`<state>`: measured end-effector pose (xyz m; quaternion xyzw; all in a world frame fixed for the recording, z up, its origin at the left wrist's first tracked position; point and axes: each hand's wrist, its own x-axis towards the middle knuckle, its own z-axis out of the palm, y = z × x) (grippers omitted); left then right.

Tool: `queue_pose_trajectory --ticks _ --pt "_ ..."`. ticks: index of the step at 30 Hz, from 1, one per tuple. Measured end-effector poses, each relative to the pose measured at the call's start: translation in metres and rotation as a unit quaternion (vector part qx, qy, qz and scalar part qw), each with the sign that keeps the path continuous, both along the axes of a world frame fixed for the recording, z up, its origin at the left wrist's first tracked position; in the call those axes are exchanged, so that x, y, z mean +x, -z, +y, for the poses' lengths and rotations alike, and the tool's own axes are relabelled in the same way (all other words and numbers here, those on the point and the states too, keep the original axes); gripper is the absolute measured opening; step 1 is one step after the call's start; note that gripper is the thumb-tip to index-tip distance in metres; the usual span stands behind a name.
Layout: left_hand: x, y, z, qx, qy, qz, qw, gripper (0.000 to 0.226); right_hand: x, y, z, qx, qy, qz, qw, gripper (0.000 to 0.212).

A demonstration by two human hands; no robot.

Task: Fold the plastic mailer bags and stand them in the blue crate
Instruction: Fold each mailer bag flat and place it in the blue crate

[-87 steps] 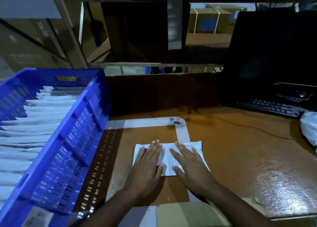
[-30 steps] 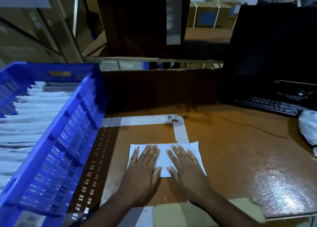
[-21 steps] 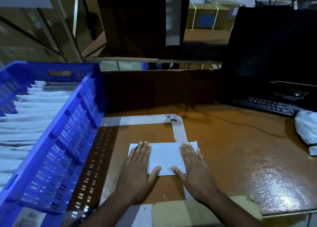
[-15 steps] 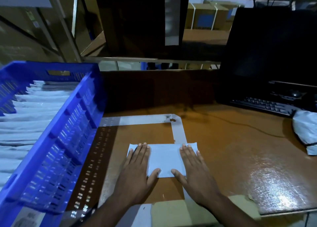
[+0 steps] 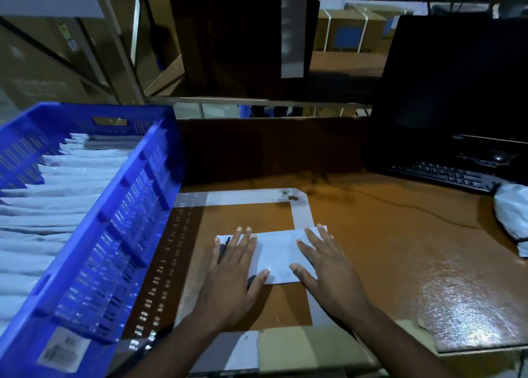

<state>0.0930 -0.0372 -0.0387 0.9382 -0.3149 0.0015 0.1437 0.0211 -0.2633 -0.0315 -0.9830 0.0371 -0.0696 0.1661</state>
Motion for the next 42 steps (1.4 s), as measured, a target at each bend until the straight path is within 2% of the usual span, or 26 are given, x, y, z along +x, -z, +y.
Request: queue_pose_trajectory --ticks 2,4,5,9,16,19,24,26,28,30,31,34,36,39,42 --pt "-0.010 0.004 0.000 -0.017 0.050 -0.003 0.999 0.074 0.003 0.003 0.008 -0.005 -0.070 -0.047 0.996 0.047" --pt "-0.021 0.012 0.002 -0.015 0.091 0.021 0.996 0.066 -0.001 0.017 0.017 -0.011 -0.139 -0.070 0.988 0.039" --pt "-0.022 0.015 0.002 -0.006 0.099 0.020 0.995 0.065 -0.001 0.022 0.020 -0.004 -0.152 -0.054 0.987 0.039" --pt "-0.013 0.016 0.000 0.013 0.094 0.002 0.995 0.064 0.003 0.023 0.016 0.026 -0.135 0.003 0.990 0.044" --pt "-0.015 0.013 -0.002 0.013 0.086 0.024 0.996 0.068 0.006 0.015 0.017 0.052 -0.126 0.014 0.991 0.044" --pt "-0.021 0.012 -0.001 0.007 0.089 0.046 0.995 0.066 -0.007 0.022 0.021 0.027 -0.121 -0.022 0.992 0.044" --pt "-0.016 0.008 0.000 -0.005 0.089 0.067 0.994 0.073 0.000 0.005 0.016 0.099 -0.098 0.009 0.990 0.035" --pt "-0.004 -0.002 -0.003 -0.039 0.066 0.090 0.993 0.065 0.014 -0.007 0.014 0.132 -0.084 0.008 0.988 0.028" --pt "0.005 -0.015 -0.011 -0.074 0.033 0.088 0.993 0.044 0.023 -0.009 0.017 0.118 -0.061 -0.021 0.991 0.024" --pt "0.013 -0.026 -0.021 -0.079 -0.010 0.071 0.994 0.032 0.030 -0.002 0.024 0.089 -0.041 -0.020 0.995 0.032" --pt "0.017 -0.026 -0.024 -0.062 -0.027 0.071 0.995 0.037 0.034 0.001 0.028 0.079 -0.034 -0.004 0.996 0.040" --pt "0.023 -0.008 -0.022 0.042 -0.001 0.039 0.998 0.076 0.031 0.016 0.036 -0.016 -0.051 0.013 0.998 0.058" --pt "0.022 0.008 -0.012 0.050 0.006 0.023 0.998 0.096 0.027 0.019 0.032 -0.037 -0.052 0.028 0.998 0.062" --pt "0.022 0.018 -0.004 0.024 -0.006 0.009 1.000 0.091 0.016 0.025 0.019 -0.011 -0.019 0.046 0.999 0.077" --pt "0.021 0.017 -0.004 0.032 -0.021 0.005 0.999 0.092 0.006 0.025 0.007 -0.028 0.022 0.060 0.998 0.088"
